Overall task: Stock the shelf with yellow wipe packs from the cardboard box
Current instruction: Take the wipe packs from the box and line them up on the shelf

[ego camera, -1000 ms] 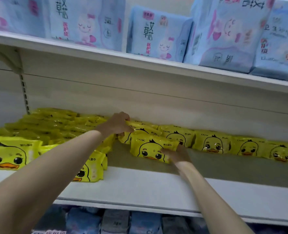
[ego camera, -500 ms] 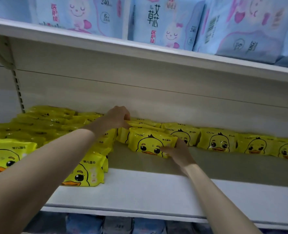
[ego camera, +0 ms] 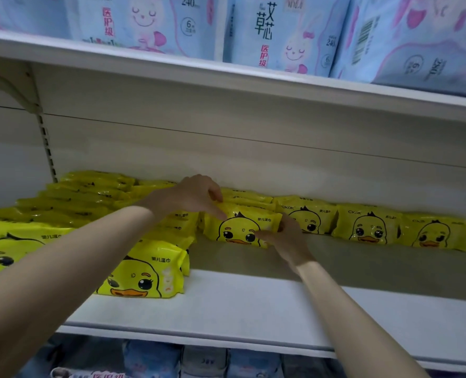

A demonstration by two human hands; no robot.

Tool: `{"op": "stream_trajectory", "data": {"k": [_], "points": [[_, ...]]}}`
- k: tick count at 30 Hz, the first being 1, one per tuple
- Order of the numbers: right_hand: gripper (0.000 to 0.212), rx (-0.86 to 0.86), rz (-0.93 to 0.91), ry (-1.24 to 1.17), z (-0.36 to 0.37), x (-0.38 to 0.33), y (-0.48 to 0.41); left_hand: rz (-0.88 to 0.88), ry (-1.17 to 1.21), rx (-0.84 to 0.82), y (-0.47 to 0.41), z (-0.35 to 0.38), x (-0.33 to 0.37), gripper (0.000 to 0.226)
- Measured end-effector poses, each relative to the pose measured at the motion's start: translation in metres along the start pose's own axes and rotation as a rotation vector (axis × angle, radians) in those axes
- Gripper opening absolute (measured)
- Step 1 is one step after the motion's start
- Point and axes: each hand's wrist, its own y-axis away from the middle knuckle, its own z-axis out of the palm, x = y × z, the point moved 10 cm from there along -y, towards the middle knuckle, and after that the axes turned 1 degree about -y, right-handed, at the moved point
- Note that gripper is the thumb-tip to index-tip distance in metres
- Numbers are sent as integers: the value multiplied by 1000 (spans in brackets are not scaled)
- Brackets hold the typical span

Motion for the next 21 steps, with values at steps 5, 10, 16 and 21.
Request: {"op": "stream_trajectory", "data": {"k": [5, 10, 16, 21], "points": [[43, 28, -7, 47, 4, 2, -1, 53, -261, 7, -8, 6, 2, 54], [51, -4, -1, 113, 5, 8, 0, 47, -338, 37, -13, 9, -3, 48], [43, 52, -15, 140, 4, 3, -3, 40, -364, 93, -10, 3, 3, 43], [46, 90, 1, 91, 1, 3, 2, 35, -375, 137, -3, 0, 6, 40]]}}
